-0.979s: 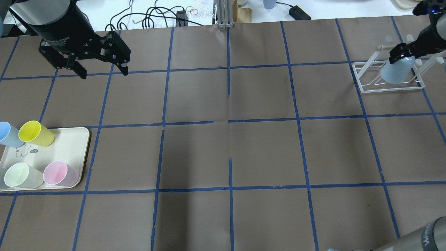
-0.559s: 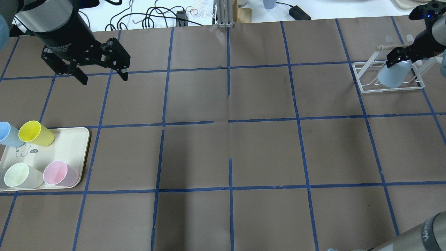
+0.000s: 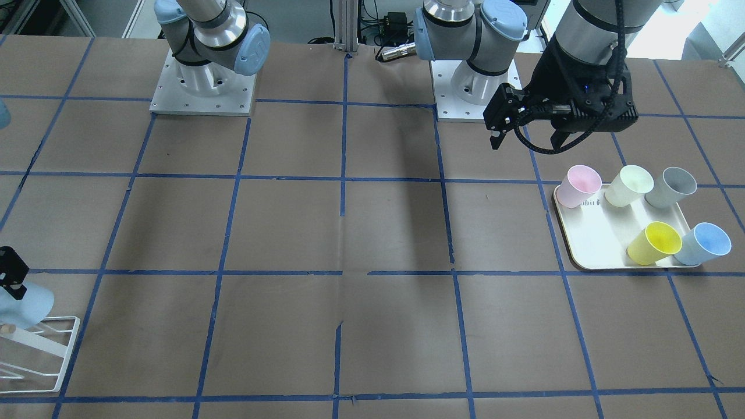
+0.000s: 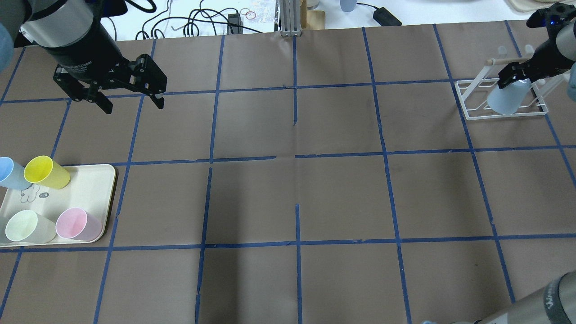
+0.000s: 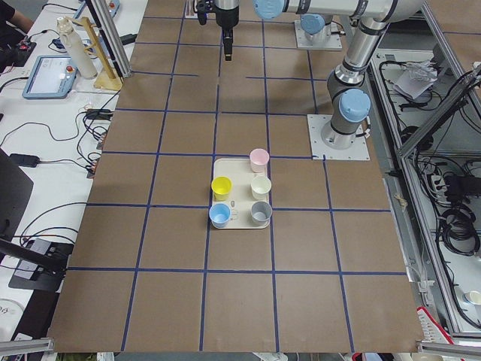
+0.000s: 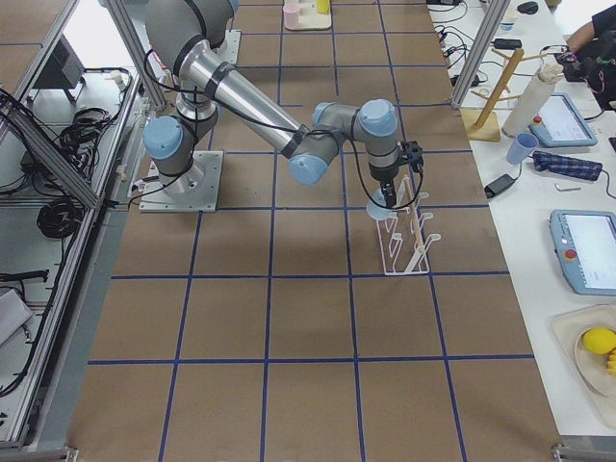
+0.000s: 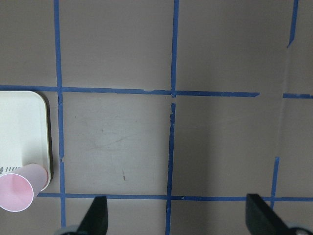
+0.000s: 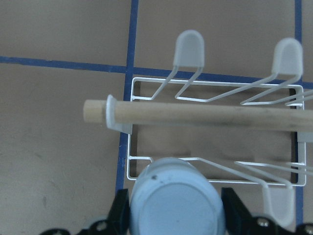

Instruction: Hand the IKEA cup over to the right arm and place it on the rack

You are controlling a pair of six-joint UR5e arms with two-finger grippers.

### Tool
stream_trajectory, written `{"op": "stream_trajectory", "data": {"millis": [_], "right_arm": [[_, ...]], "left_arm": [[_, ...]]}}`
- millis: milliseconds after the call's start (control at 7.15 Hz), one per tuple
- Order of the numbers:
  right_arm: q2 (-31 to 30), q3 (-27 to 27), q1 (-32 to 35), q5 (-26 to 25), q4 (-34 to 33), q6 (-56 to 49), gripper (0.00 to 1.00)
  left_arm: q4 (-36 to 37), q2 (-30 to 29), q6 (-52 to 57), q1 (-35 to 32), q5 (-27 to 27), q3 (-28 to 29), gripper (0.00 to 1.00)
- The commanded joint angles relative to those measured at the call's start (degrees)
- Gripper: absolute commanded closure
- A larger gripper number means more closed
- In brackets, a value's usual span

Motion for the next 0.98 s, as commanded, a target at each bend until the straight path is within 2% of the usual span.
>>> {"op": "stream_trajectory", "data": {"millis": [0,140,280,420,839], "right_arm": [[-1.02,-0.16,0.0,-1.24,0.88,0.02,0.0],[-2.33,-0.34,0.09,-2.03,2.62,0.1,0.0],[-5.91,-0.34,0.09,-2.04,9.69,1.15,0.0],[-11.43,-0.25,0.44,-1.96,20.81,4.29,0.0],[-23.23,0.01,5.68,-2.56,34.34,14.48,0.0]], "left_arm": [[0.08,-0.03,-0.07,-0.13,-0.02,0.0,0.0],[0.08,-0.03,-0.33,-0.21,-0.02,0.0,0.0],[0.08,-0.29,-0.33,-0.21,-0.1,0.08,0.0],[0.0,-0.47,-0.33,-0.21,-0.11,0.61,0.0],[0.08,-0.12,-0.16,-0.21,-0.02,0.17,0.0]]}}
